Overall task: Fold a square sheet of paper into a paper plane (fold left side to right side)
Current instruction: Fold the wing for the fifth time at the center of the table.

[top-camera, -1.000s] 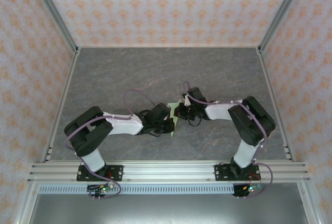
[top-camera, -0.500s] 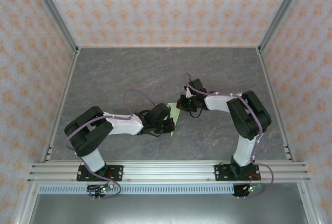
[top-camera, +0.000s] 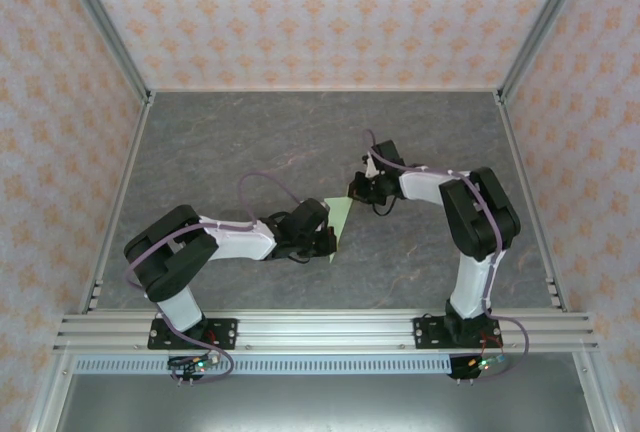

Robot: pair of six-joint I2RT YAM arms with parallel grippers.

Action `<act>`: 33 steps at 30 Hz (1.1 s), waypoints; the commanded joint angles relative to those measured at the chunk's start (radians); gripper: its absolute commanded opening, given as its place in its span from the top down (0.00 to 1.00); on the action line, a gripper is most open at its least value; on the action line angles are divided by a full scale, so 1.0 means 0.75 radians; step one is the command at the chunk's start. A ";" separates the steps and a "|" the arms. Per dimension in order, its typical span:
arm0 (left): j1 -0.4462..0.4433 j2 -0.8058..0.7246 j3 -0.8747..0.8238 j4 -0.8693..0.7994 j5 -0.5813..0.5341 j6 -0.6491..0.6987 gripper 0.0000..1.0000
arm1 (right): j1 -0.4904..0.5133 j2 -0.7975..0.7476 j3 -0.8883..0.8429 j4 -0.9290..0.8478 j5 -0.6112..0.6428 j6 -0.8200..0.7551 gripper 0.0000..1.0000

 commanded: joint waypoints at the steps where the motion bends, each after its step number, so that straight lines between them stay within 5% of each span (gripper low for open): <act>1: -0.012 0.045 -0.058 -0.179 -0.018 0.009 0.95 | -0.078 -0.008 0.047 -0.048 0.152 -0.047 0.97; 8: -0.011 0.011 -0.033 -0.180 -0.022 0.024 0.95 | -0.064 -0.220 -0.042 -0.060 0.084 -0.009 0.97; 14: -0.011 -0.006 -0.019 -0.196 -0.025 0.030 0.95 | 0.063 -0.356 -0.294 0.174 -0.056 0.189 0.97; 20: -0.012 -0.011 -0.017 -0.193 -0.022 0.033 0.95 | 0.125 -0.254 -0.347 0.364 -0.109 0.310 0.97; 33: -0.008 -0.192 0.089 -0.285 -0.016 0.128 0.90 | 0.126 -0.093 -0.267 0.134 0.029 0.241 0.97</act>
